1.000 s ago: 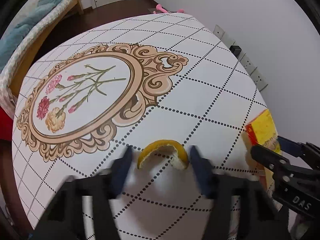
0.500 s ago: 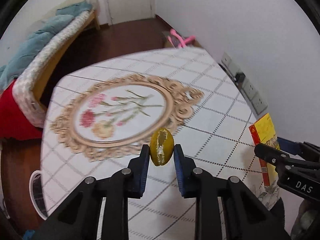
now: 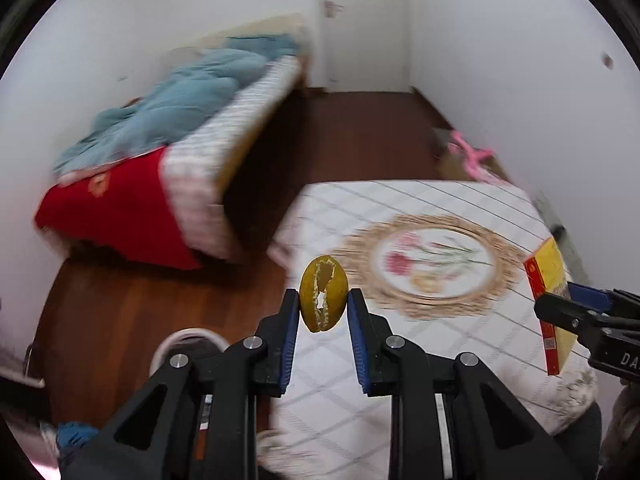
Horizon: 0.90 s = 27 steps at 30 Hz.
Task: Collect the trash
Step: 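Carry the orange peel and yellow pack over the white bin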
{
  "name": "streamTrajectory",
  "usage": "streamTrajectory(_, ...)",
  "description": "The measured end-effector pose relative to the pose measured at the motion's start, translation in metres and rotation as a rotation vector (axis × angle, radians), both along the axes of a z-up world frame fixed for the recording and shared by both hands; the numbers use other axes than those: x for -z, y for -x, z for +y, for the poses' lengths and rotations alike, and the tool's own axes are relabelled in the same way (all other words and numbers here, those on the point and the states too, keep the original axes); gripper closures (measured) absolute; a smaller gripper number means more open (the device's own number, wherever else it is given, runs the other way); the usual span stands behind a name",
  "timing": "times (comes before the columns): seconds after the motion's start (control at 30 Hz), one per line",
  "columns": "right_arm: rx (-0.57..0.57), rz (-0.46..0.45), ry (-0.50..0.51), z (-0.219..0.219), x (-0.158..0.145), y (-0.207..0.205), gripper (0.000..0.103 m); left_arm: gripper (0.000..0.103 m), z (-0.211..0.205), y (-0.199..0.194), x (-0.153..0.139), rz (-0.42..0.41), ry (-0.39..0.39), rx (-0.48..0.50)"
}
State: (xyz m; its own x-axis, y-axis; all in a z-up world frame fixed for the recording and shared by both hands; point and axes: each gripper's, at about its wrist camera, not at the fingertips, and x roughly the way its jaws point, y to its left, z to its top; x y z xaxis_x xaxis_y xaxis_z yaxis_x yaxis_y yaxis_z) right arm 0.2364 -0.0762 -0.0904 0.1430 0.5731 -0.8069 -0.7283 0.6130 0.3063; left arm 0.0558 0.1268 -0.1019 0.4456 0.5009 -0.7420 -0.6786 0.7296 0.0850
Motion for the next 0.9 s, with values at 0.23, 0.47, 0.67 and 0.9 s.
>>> streamTrajectory(0.23,-0.192,0.014,-0.050,0.105,-0.012,0.086,0.040,0.082,0.069,0.088,0.002,-0.004,-0.013,-0.172)
streamTrajectory(0.47,-0.337,0.059,0.005,0.213,0.023,0.159,0.040,0.082,0.129,0.145,0.037,0.013,0.052,-0.302)
streamTrajectory(0.67,-0.412,0.112,0.093,0.285,0.081,0.203,0.040,0.082,0.179,0.177,0.097,0.034,0.175,-0.374)
streamTrajectory(0.9,-0.462,0.167,0.207,0.349,0.159,0.241,0.040,0.082,0.228,0.201,0.171,0.036,0.361,-0.439)
